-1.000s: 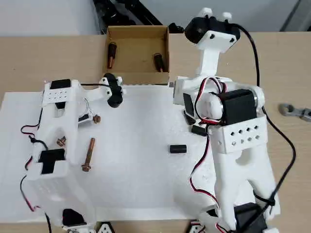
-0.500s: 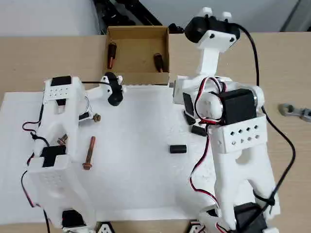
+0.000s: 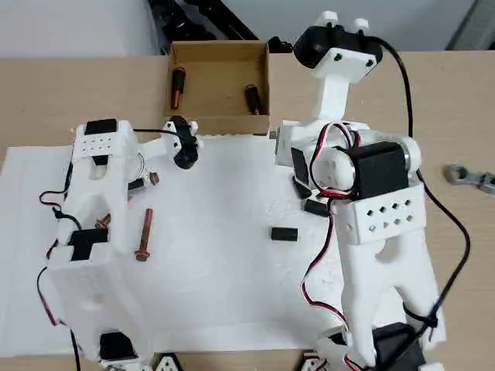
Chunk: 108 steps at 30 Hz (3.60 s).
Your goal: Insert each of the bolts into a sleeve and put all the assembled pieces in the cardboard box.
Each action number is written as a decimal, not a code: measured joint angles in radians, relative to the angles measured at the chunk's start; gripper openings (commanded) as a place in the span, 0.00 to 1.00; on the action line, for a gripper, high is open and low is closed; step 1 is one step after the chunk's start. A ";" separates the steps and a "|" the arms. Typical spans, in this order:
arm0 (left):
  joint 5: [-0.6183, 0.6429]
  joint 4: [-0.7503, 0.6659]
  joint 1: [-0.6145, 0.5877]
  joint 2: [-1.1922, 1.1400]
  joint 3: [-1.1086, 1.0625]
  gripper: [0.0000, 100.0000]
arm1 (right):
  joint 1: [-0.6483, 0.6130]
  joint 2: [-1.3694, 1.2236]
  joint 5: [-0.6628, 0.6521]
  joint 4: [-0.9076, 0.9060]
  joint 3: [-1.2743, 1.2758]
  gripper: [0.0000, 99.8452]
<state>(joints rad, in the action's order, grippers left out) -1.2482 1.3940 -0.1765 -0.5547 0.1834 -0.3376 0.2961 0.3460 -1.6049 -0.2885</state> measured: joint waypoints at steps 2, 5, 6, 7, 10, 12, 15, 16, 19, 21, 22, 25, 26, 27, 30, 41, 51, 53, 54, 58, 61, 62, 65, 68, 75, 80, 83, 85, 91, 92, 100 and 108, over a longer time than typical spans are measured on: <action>0.002 0.063 0.000 -0.009 0.063 0.01 | 0.000 0.000 0.000 0.000 0.000 0.16; 0.002 0.155 0.005 -0.012 0.163 0.01 | 0.000 0.000 0.000 0.000 0.000 0.16; 0.002 0.196 0.006 -0.011 0.207 0.01 | 0.000 0.000 0.000 0.000 0.000 0.16; 0.002 0.233 0.006 -0.005 0.247 0.01 | 0.000 0.000 0.000 0.000 0.000 0.16; 0.002 0.315 0.002 0.025 0.327 0.01 | 0.000 0.000 0.000 0.000 0.000 0.16; 0.023 0.325 0.002 0.055 0.344 0.01 | 0.000 0.000 0.000 0.000 0.000 0.16; 0.078 0.330 -0.006 0.112 0.344 0.01 | 0.000 0.000 0.000 0.000 0.000 0.16; 0.110 0.330 -0.006 0.132 0.344 0.01 | 0.000 0.000 0.000 0.000 0.000 0.16; 0.273 0.331 -0.008 0.206 0.344 0.01 | 0.000 0.000 0.000 -0.002 0.000 0.16; 0.425 0.334 -0.017 0.267 0.341 0.01 | 0.000 0.000 0.000 -0.026 0.000 0.16; 0.500 0.334 -0.026 0.302 0.325 0.01 | 0.000 0.000 0.000 -0.041 0.000 0.16; 0.704 0.334 -0.055 0.425 0.236 0.01 | 0.000 0.000 0.000 -0.057 0.000 0.16; 0.761 0.338 -0.061 0.471 0.196 0.01 | 0.000 0.000 0.000 -0.058 0.000 0.16; 0.815 0.339 -0.066 0.519 0.157 0.01 | 0.000 0.000 0.000 -0.060 0.000 0.16; 0.947 0.341 -0.075 0.689 0.044 0.01 | 0.000 0.000 0.000 -0.060 0.006 0.16; 1.171 0.319 -0.089 1.398 -0.285 0.01 | -0.054 0.061 -0.002 -0.060 0.298 0.16; 1.244 0.183 -0.255 1.820 -0.595 0.01 | -0.006 -0.078 -0.118 -0.060 0.353 0.16; 1.241 0.183 -0.261 1.847 -0.640 0.01 | 0.026 -0.157 -0.178 -0.060 0.348 0.16; 1.241 0.183 -0.261 1.863 -0.658 0.01 | 0.040 -0.199 -0.212 -0.058 0.330 0.16; 1.241 0.183 -0.261 1.883 -0.686 0.01 | 0.061 -0.339 -0.341 -0.049 0.198 0.16; 1.241 0.183 -0.261 1.884 -0.686 0.01 | 0.058 -0.422 -0.382 -0.046 0.112 0.16; 1.241 0.183 -0.261 1.884 -0.686 0.01 | 0.060 -0.446 -0.385 -0.046 0.092 0.16; 1.241 0.183 -0.261 1.884 -0.686 0.01 | 0.061 -0.520 -0.388 -0.044 0.064 0.16; 1.241 0.183 -0.261 1.884 -0.686 0.01 | 0.058 -0.588 -0.388 -0.018 0.058 0.16; 1.241 0.183 -0.261 1.884 -0.686 0.01 | 0.064 -0.663 -0.391 0.101 0.057 0.16; 1.241 0.183 -0.261 1.884 -0.686 0.01 | 0.064 -0.686 -0.391 0.121 0.055 0.16; 1.241 0.183 -0.261 1.884 -0.686 0.01 | 0.064 -0.694 -0.391 0.121 0.055 0.16; 1.241 0.183 -0.261 1.884 -0.686 0.01 | 0.064 -0.694 -0.391 0.121 0.055 0.16; 1.241 0.183 -0.261 1.884 -0.686 0.01 | 0.091 -0.703 -0.459 0.129 0.055 0.16; 1.241 0.183 -0.261 1.884 -0.686 0.01 | 0.098 -0.703 -0.465 0.129 0.055 0.16; 1.241 0.183 -0.261 1.884 -0.686 0.01 | 0.121 -0.704 -0.534 0.138 0.055 0.16; 1.241 0.183 -0.261 1.884 -0.686 0.01 | 0.120 -0.758 -0.585 0.204 0.055 0.16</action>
<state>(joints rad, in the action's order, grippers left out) -0.0069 1.5766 -0.4373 1.3295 -0.5025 -0.2179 -0.4618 -0.2386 -1.4009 -0.2332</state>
